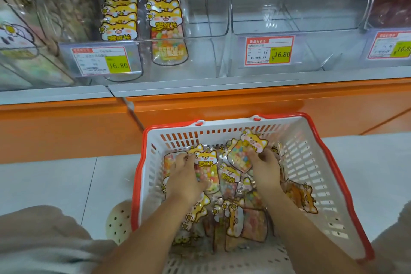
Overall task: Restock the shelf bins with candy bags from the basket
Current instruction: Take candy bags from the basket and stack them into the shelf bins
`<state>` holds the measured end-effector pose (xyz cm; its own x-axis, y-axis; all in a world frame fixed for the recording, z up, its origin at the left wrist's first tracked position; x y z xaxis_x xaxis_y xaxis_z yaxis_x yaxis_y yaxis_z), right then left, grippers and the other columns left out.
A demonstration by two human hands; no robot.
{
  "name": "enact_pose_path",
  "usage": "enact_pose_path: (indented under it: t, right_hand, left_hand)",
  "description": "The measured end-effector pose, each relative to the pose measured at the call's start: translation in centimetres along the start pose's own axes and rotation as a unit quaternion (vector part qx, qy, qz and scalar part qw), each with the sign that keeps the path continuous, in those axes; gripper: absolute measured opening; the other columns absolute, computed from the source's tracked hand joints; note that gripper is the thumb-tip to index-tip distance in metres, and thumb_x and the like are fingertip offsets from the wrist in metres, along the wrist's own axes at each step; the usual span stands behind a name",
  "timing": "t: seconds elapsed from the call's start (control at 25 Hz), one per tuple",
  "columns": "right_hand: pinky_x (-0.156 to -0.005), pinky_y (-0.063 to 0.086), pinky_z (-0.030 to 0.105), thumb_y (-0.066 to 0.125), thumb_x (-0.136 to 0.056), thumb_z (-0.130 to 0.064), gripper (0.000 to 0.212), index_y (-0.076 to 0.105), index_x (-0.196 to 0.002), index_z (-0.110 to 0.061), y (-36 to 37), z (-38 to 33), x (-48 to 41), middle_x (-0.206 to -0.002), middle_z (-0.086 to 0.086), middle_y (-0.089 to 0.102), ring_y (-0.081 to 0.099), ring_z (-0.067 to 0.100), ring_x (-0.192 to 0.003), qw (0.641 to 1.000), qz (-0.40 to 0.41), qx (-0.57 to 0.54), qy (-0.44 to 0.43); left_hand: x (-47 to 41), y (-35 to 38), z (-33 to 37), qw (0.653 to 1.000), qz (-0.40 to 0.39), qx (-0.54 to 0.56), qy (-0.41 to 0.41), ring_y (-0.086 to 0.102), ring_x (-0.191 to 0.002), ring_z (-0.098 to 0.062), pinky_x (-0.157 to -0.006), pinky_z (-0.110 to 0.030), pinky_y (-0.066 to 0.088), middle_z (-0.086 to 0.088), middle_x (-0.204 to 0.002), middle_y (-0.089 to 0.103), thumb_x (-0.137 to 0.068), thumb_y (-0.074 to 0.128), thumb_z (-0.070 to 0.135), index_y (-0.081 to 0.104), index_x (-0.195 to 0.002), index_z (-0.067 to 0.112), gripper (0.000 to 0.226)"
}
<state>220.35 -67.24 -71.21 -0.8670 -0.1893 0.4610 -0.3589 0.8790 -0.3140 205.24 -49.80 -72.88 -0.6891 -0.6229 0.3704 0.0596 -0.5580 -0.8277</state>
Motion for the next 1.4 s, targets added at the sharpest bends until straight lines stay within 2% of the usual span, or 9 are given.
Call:
enact_pose_path:
  t: [0.2,0.32,0.48,0.68,0.8,0.96,1.08,1.24,1.4]
  right_hand:
    - [-0.082,0.053,0.038,0.063,-0.093,-0.027,0.041,0.055,-0.122,0.0,4.9,2.2,1.0,-0.121,0.014,0.063,0.064,0.027,-0.102,0.984,-0.165,0.019,0.065]
    - [-0.093,0.051,0.044,0.076,-0.082,-0.029,0.084,0.028,-0.15,-0.017,6.6,4.0,1.6,-0.145,0.001,0.045,0.051,0.028,-0.128,0.971,-0.217,-0.024,0.097]
    - [-0.103,0.044,0.053,0.095,-0.038,-0.044,0.126,0.033,-0.147,-0.027,7.0,7.8,-1.4,-0.149,0.004,0.045,0.051,0.028,-0.128,0.967,-0.226,-0.071,0.09]
    - [-0.099,0.041,0.043,0.076,-0.079,-0.007,0.087,0.026,-0.15,-0.01,4.3,3.0,2.1,-0.133,0.001,0.054,0.054,0.026,-0.12,0.978,-0.153,-0.107,0.095]
    - [-0.107,0.038,0.052,0.075,-0.079,-0.006,0.087,0.025,-0.151,-0.016,3.4,1.9,1.2,-0.136,0.003,0.054,0.052,0.026,-0.124,0.968,-0.176,-0.148,0.103]
    - [-0.08,0.052,0.034,0.059,-0.09,0.002,0.043,0.046,-0.128,-0.011,5.5,0.6,3.1,-0.103,0.004,0.067,0.064,0.021,-0.096,0.952,-0.23,-0.169,0.114]
    - [-0.083,0.05,0.031,0.047,-0.1,-0.022,0.038,0.041,-0.137,-0.015,7.8,0.4,3.9,-0.129,0.017,0.055,0.057,0.028,-0.116,0.965,-0.252,-0.027,0.07]
    - [-0.097,0.037,0.036,0.049,-0.097,-0.022,0.036,0.05,-0.131,-0.013,2.9,-2.0,-1.0,-0.133,0.012,0.052,0.049,0.027,-0.118,0.923,-0.003,0.347,-0.167]
    - [-0.11,0.027,0.042,0.065,-0.084,-0.044,0.074,0.029,-0.143,-0.018,0.9,2.3,-3.4,-0.144,0.012,0.033,0.025,0.033,-0.136,0.872,-0.041,0.483,-0.066]
  left_hand:
    - [0.0,0.4,-0.3,1.0,-0.013,-0.021,-0.008,0.021,-0.14,-0.022,-0.094,-0.031,0.045,0.004,-0.152,0.007,-0.08,0.072,0.048,0.013,-0.153,0.022,0.097]
    - [0.1,1.1,-0.2,0.998,-0.041,-0.037,0.018,0.014,-0.14,-0.025,-0.102,-0.036,0.042,0.003,-0.154,0.004,-0.08,0.07,0.048,0.016,-0.153,0.026,0.094]
    - [0.7,1.4,0.1,0.996,-0.054,-0.045,0.05,0.01,-0.142,-0.026,-0.107,-0.039,0.038,0.007,-0.158,0.004,-0.08,0.068,0.049,0.017,-0.153,0.037,0.09]
    - [1.1,0.7,2.4,0.99,-0.027,0.097,0.103,0.027,-0.138,-0.02,-0.111,-0.036,0.026,0.011,-0.148,0.038,-0.084,0.064,0.033,0.022,-0.15,0.043,0.079]
    - [0.1,1.4,2.4,0.91,-0.097,0.402,-0.017,0.052,-0.122,-0.014,-0.093,-0.032,0.04,0.008,-0.13,0.056,-0.082,0.074,0.034,0.021,-0.15,0.038,0.086]
    - [-0.2,3.7,0.1,0.876,-0.191,0.431,-0.101,0.06,-0.116,-0.019,-0.098,-0.038,0.047,0.005,-0.128,0.062,-0.054,0.085,0.064,0.051,-0.13,0.028,0.09]
    - [0.2,4.1,-1.1,0.828,-0.181,0.515,-0.126,0.065,-0.11,-0.023,-0.103,-0.042,0.046,-0.004,-0.111,0.073,-0.05,0.093,0.046,0.065,-0.117,0.009,0.082]
    - [0.1,2.7,-3.7,0.784,-0.121,0.579,-0.187,0.064,-0.11,-0.024,-0.103,-0.051,0.044,-0.003,-0.11,0.074,-0.064,0.088,0.035,0.071,-0.11,0.016,0.053]
    - [0.8,1.7,-4.0,0.761,-0.108,0.611,-0.19,0.065,-0.108,-0.02,-0.092,-0.038,0.051,-0.004,-0.111,0.073,-0.08,0.076,0.023,0.068,-0.116,0.014,0.038]
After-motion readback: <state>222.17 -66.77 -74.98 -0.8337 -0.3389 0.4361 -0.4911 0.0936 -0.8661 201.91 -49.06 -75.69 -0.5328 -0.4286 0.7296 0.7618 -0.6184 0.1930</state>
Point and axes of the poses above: each hand's wrist, its own x-axis away from the middle knuckle, its own y-axis out of the palm, z = x × y, the point moved 9 cm from there along -x, towards the middle knuckle
